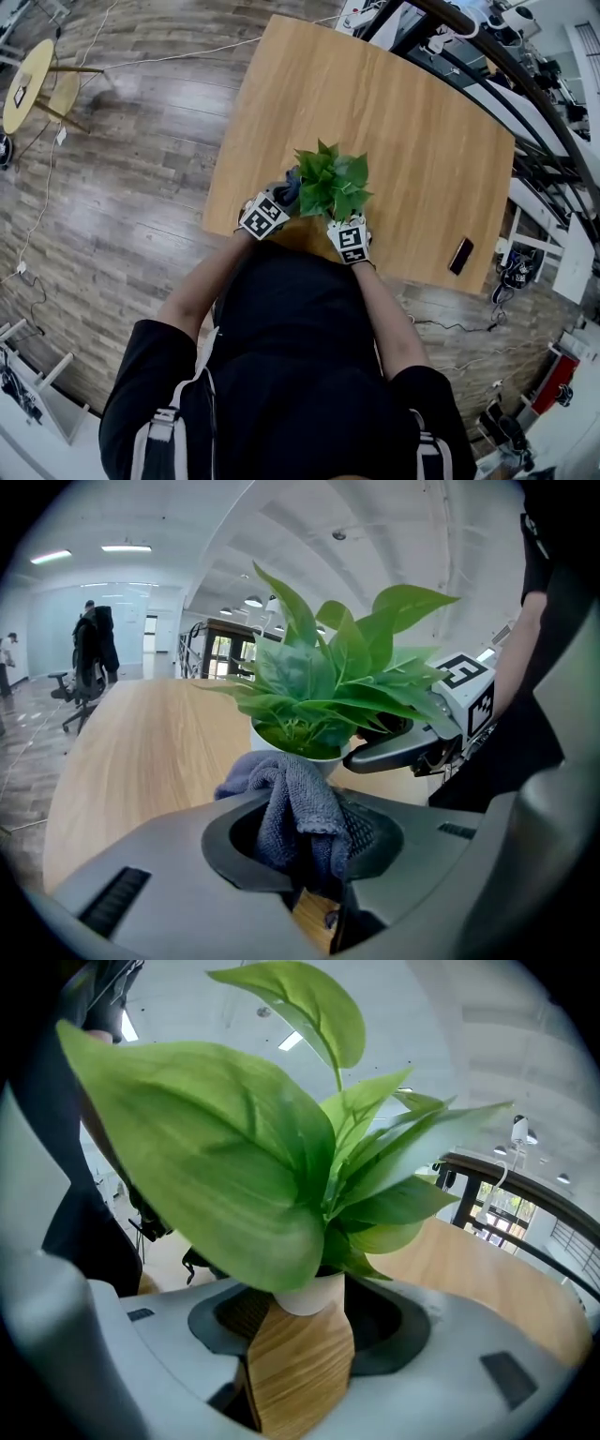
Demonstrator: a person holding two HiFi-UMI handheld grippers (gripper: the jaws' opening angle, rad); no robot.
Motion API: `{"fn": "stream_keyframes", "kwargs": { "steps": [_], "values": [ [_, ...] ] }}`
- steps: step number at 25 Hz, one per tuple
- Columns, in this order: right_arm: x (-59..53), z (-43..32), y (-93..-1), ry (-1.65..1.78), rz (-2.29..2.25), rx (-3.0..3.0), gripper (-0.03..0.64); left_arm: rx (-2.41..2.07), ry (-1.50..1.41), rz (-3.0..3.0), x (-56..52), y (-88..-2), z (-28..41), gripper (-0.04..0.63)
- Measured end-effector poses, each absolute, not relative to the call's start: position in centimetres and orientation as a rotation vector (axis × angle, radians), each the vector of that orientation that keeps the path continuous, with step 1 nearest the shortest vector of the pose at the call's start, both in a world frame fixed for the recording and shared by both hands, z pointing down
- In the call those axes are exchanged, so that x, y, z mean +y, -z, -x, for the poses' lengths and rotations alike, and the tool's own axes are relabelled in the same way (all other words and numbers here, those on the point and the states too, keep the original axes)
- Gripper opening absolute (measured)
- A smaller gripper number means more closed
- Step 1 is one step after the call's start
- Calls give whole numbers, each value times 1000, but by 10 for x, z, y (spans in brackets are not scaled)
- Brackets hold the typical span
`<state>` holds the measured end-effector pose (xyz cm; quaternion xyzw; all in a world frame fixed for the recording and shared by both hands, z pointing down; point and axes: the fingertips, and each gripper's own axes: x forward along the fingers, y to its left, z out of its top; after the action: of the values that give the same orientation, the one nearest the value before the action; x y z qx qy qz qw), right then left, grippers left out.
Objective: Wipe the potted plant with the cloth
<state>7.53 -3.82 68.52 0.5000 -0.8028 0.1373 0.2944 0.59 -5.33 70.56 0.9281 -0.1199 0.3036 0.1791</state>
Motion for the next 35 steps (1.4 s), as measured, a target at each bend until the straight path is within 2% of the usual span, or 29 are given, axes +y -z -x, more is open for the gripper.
{"fn": "stream_keyframes", "kwargs": {
  "steps": [5, 13, 20, 24, 35],
  "values": [
    [-38, -75, -684, -363, -1358, -2132, 239, -240, -877, -2675, -33, -704, -12, 114],
    [-16, -59, -684, -413, -1293, -2183, 239, -317, -821, -2625, -48, -703, -5, 114],
    [-29, -93, -689, -460, -1413, -2122, 239, -379, -834, -2634, -71, -702, -3, 114],
    [-40, -82, -681, -372, -1328, -2183, 239, -375, -823, -2644, -75, -700, -6, 114],
    [-39, -80, -679, -425, -1397, -2187, 239, -291, -823, -2667, -52, -694, -11, 114]
  ]
}}
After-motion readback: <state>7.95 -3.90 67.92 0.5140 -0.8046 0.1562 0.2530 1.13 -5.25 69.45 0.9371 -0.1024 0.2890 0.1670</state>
